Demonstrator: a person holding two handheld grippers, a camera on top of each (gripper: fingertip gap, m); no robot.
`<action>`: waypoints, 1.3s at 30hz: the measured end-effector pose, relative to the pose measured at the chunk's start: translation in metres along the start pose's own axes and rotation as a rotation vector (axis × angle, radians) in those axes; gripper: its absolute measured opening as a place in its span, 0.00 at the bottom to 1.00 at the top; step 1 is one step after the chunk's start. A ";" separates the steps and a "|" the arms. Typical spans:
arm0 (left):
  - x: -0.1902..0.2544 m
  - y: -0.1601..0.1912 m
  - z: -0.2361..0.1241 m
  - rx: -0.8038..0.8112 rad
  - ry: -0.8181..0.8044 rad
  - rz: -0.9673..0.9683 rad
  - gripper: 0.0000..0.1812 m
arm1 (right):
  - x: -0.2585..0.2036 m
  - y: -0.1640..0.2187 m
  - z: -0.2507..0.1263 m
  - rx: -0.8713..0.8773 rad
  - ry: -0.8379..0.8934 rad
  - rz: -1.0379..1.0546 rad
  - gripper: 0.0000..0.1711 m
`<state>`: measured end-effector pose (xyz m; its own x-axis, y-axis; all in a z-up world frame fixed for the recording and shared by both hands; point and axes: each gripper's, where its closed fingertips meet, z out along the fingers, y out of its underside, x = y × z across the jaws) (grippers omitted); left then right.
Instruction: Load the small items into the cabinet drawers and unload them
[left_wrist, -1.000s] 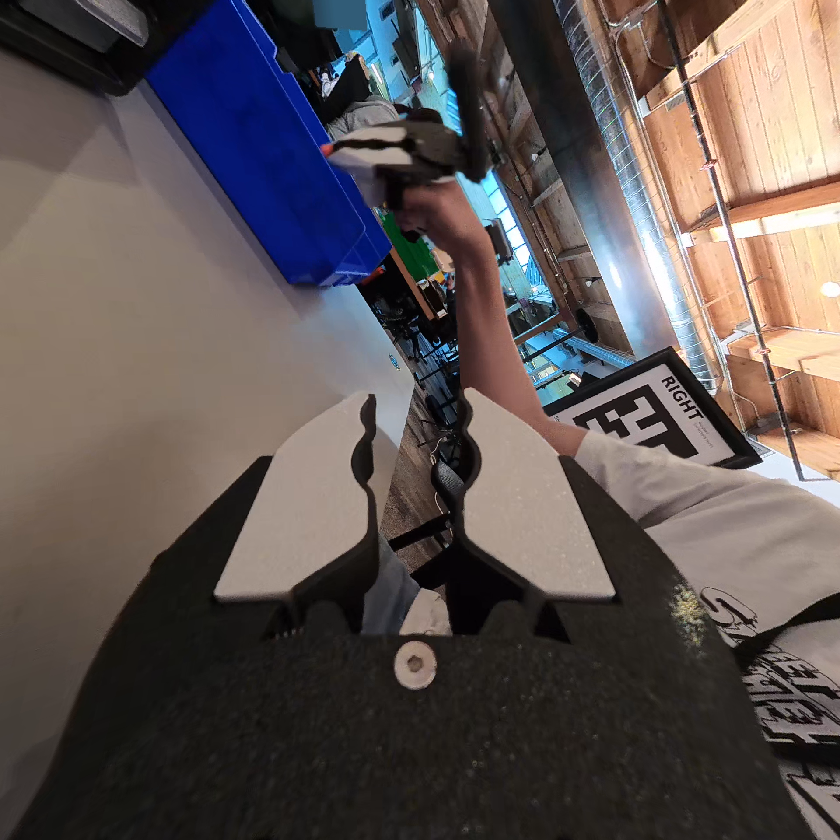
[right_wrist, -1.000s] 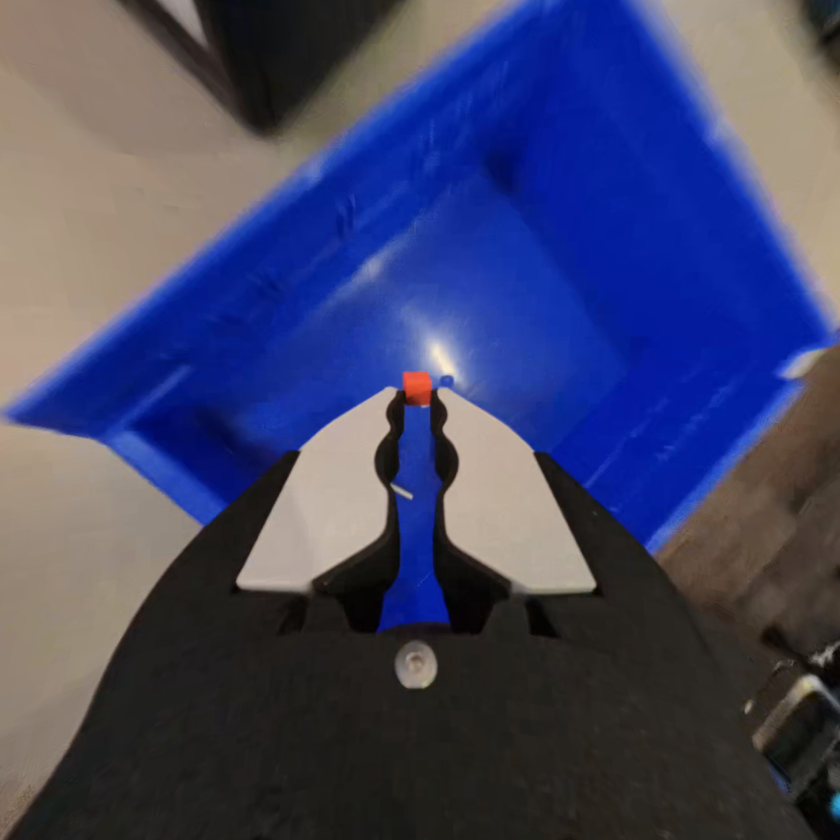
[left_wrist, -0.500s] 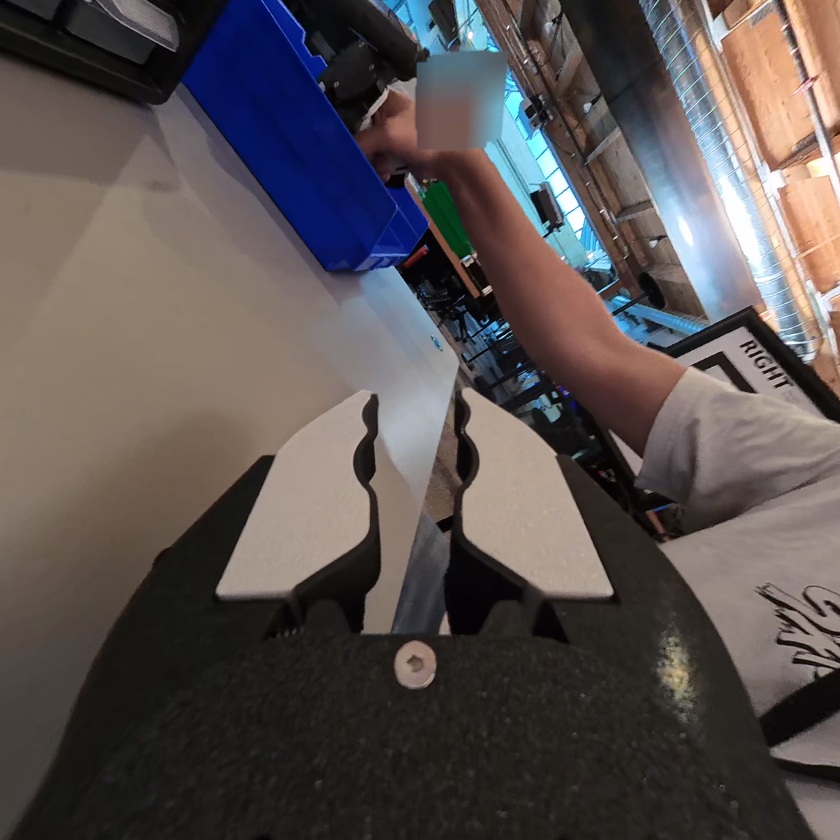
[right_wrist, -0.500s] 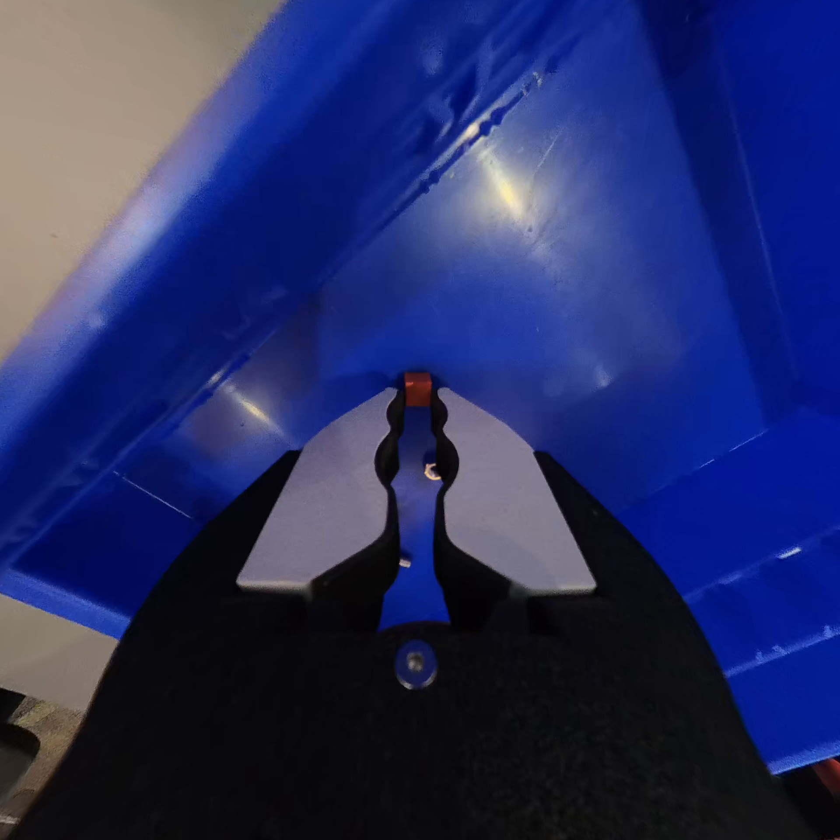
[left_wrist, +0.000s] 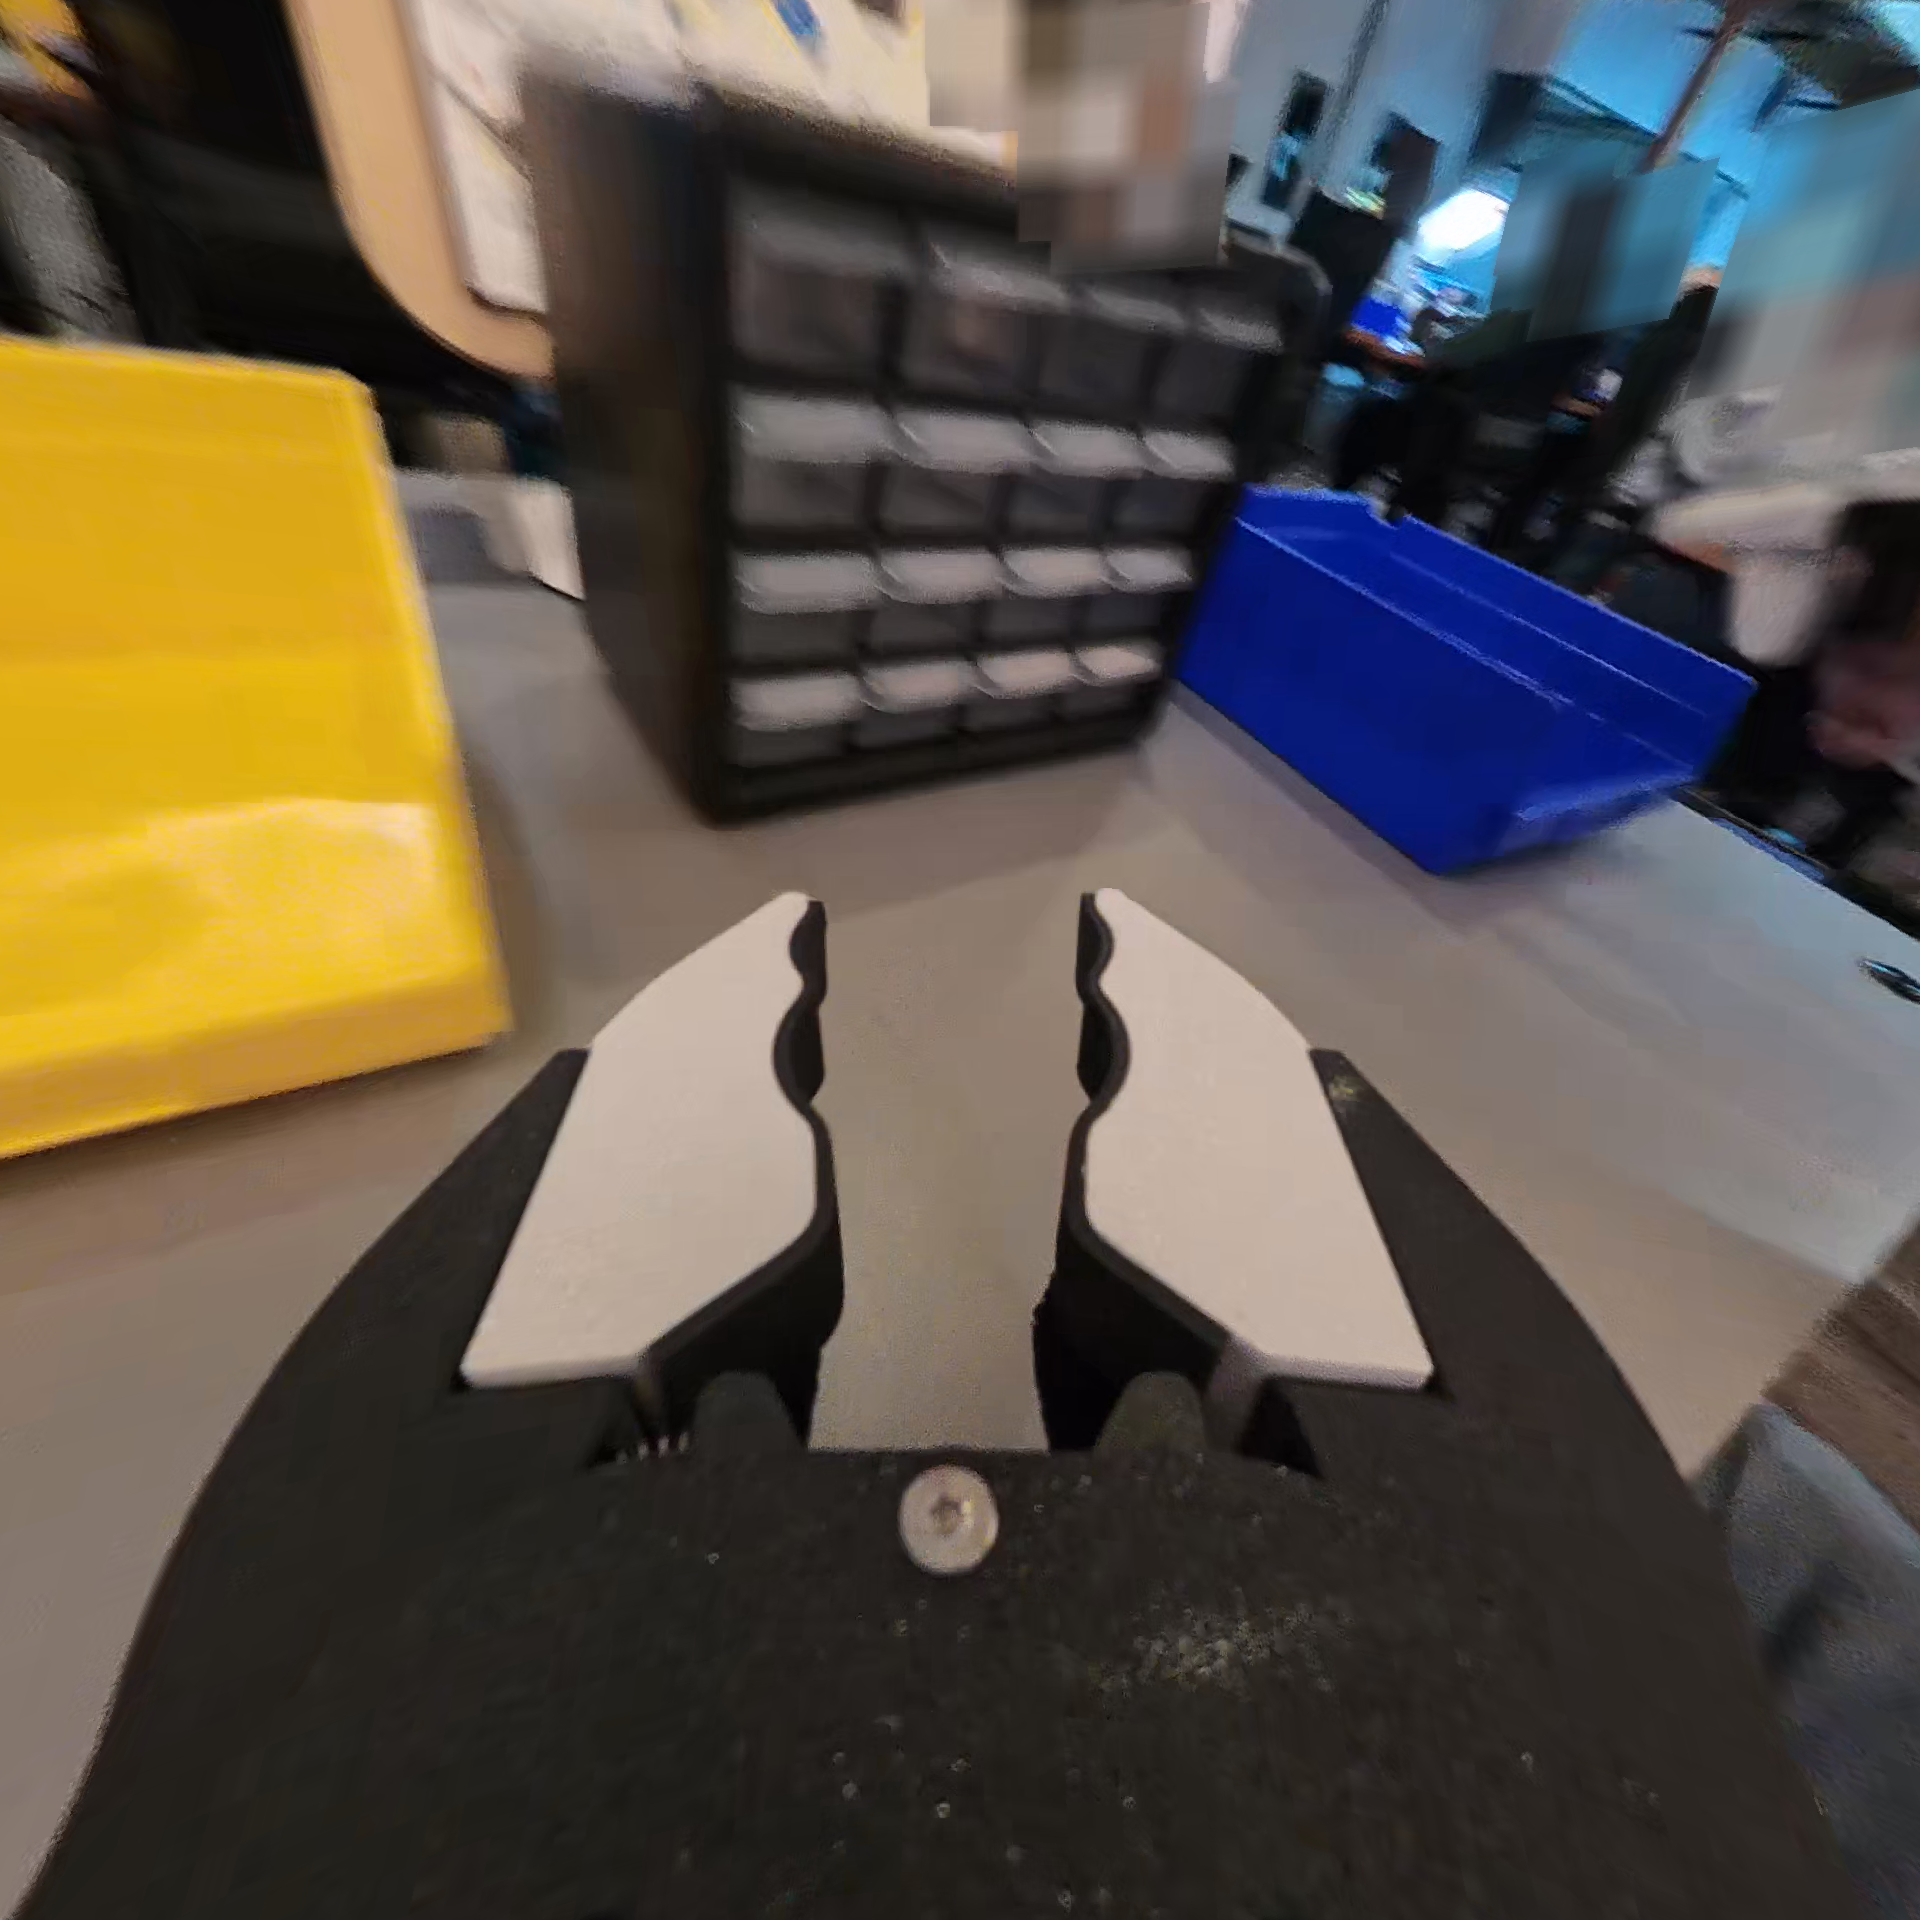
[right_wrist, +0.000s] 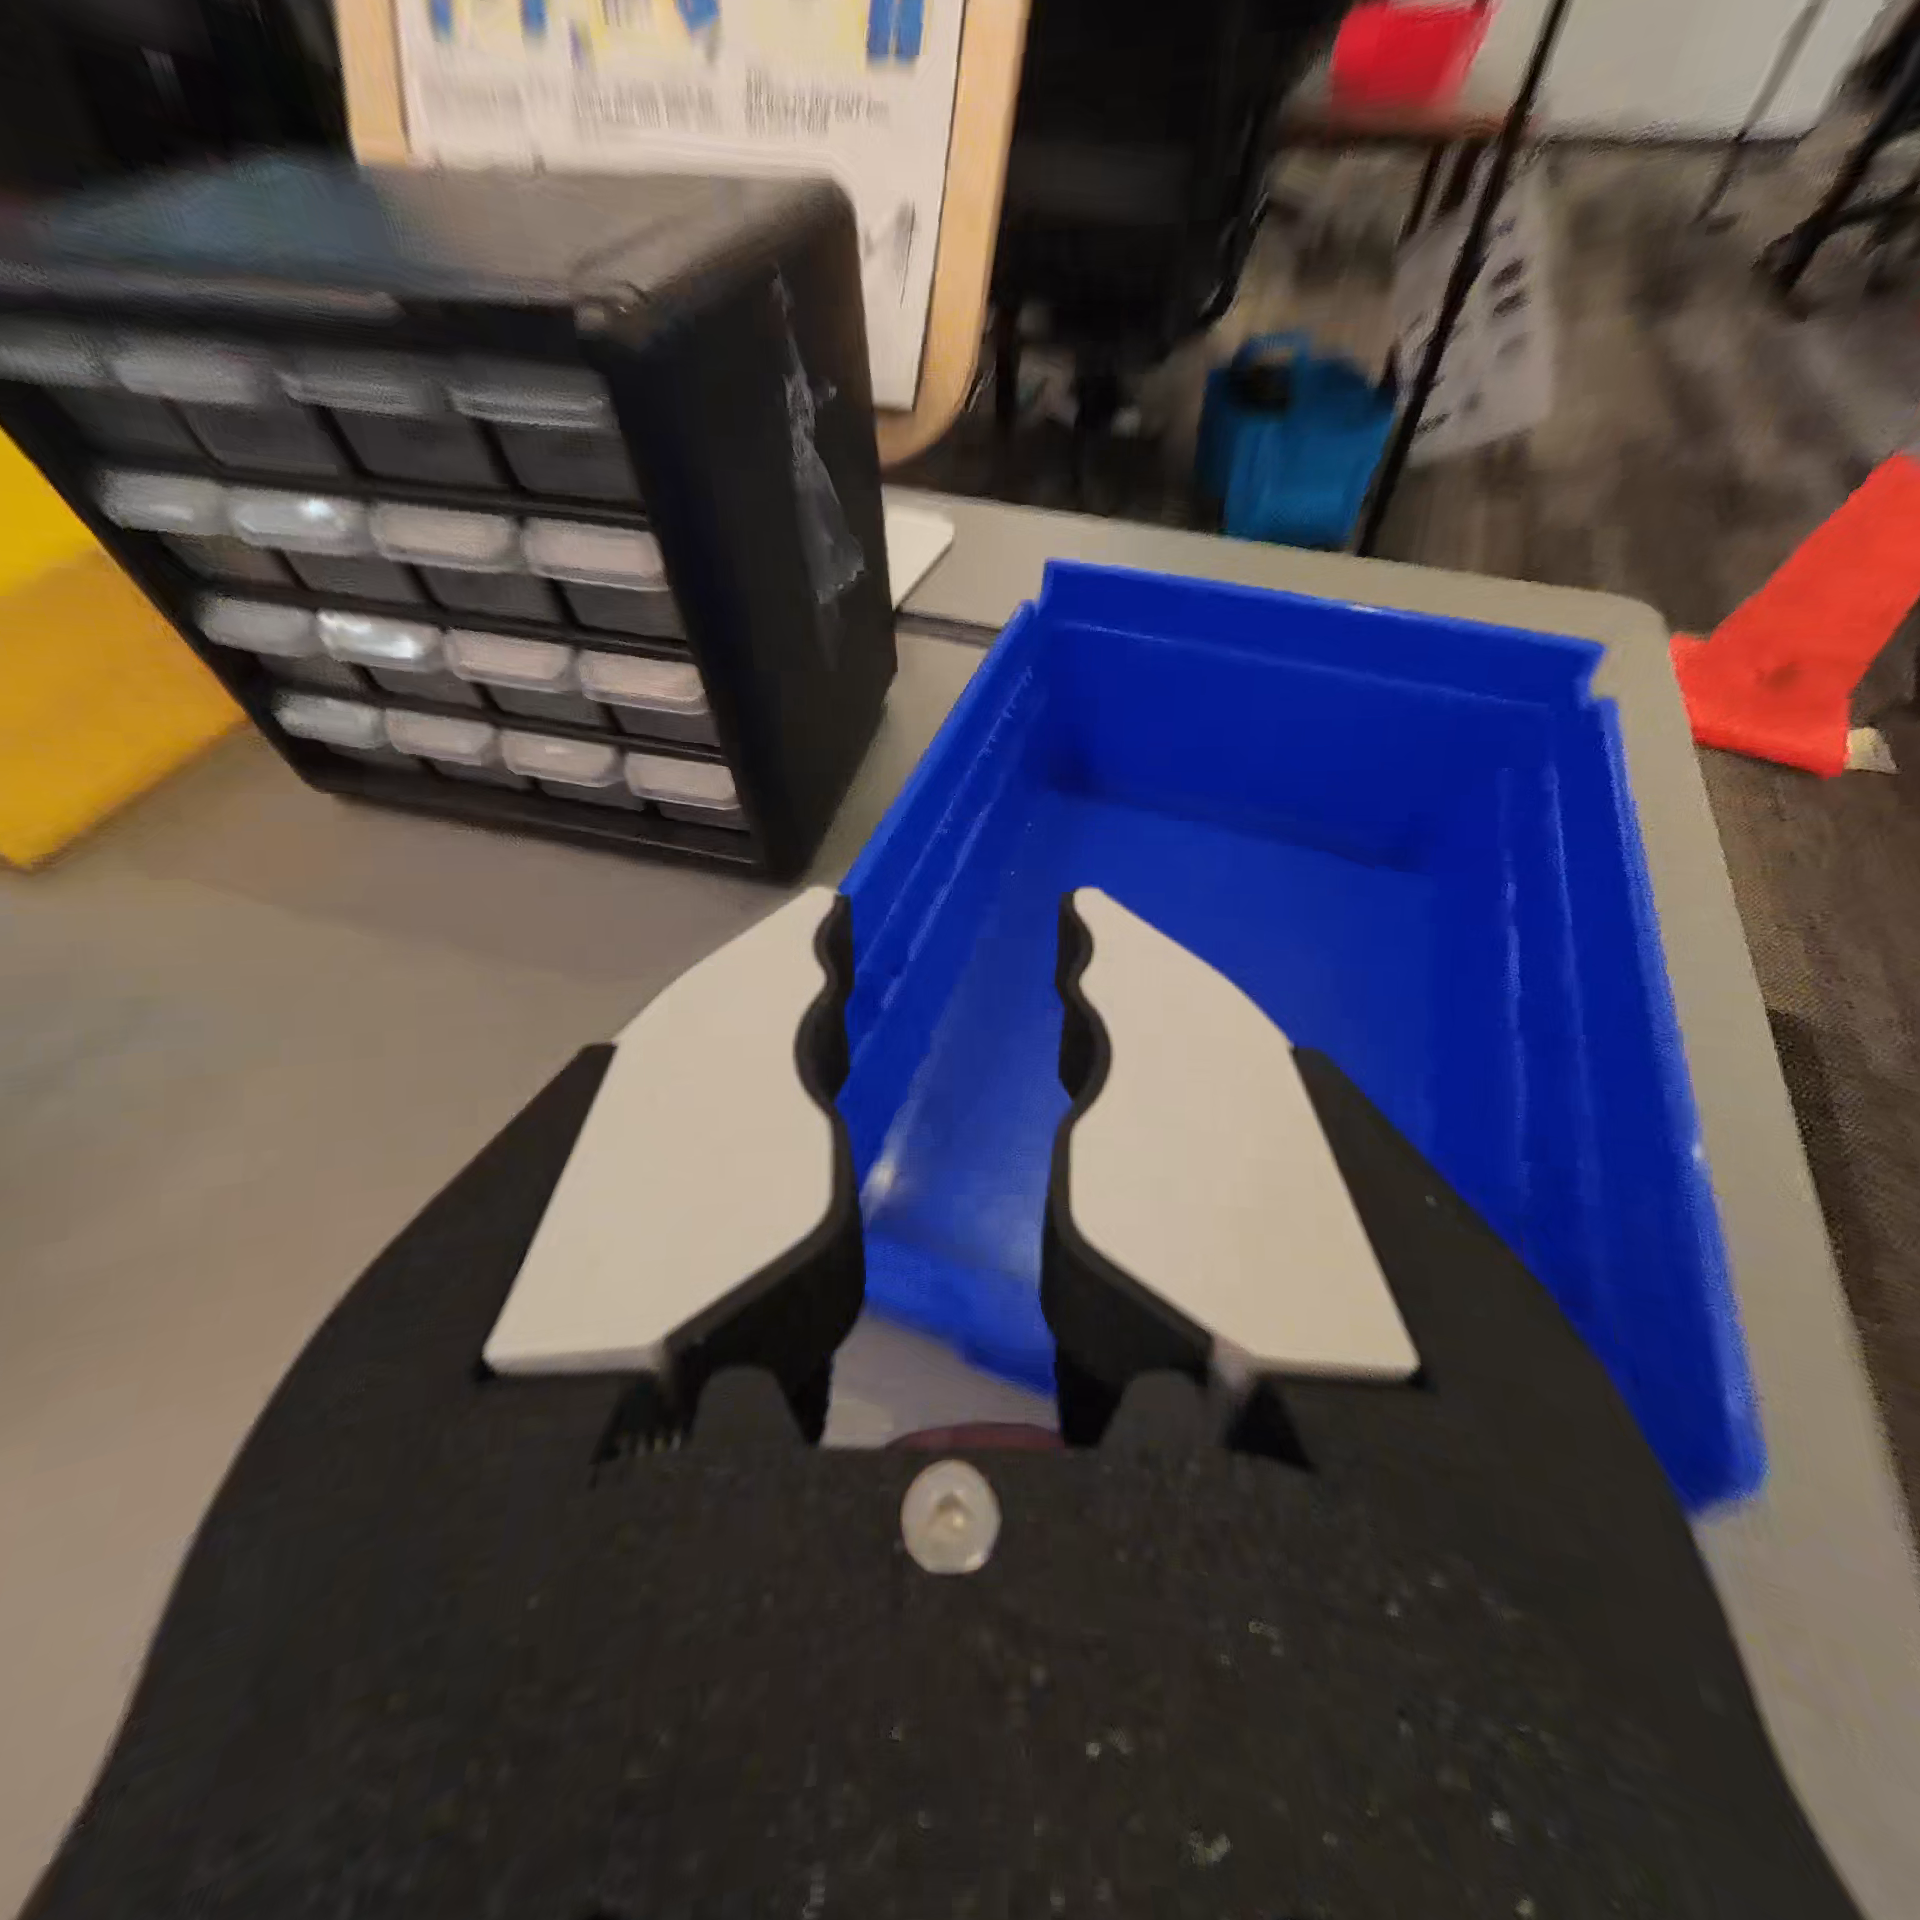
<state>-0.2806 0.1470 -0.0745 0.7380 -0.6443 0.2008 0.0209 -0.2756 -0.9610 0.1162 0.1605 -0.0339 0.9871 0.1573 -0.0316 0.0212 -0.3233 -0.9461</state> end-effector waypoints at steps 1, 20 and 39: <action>-0.010 -0.007 -0.009 0.030 -0.049 0.015 0.27 | -0.006 0.012 -0.015 0.051 0.026 0.011 0.21; -0.116 0.027 -0.051 -0.038 -0.387 -0.167 0.37 | 0.018 0.090 -0.055 0.112 0.268 -0.029 0.21; -0.039 0.035 -0.020 -0.105 -0.187 -0.001 0.35 | 0.035 0.086 -0.059 0.133 0.310 0.038 0.23</action>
<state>-0.3219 0.1481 -0.1117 0.8505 -0.5032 0.1534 -0.0414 -0.3548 -0.9340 0.1618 0.0831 -0.0970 0.9885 -0.1505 0.0126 -0.0173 -0.1958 -0.9805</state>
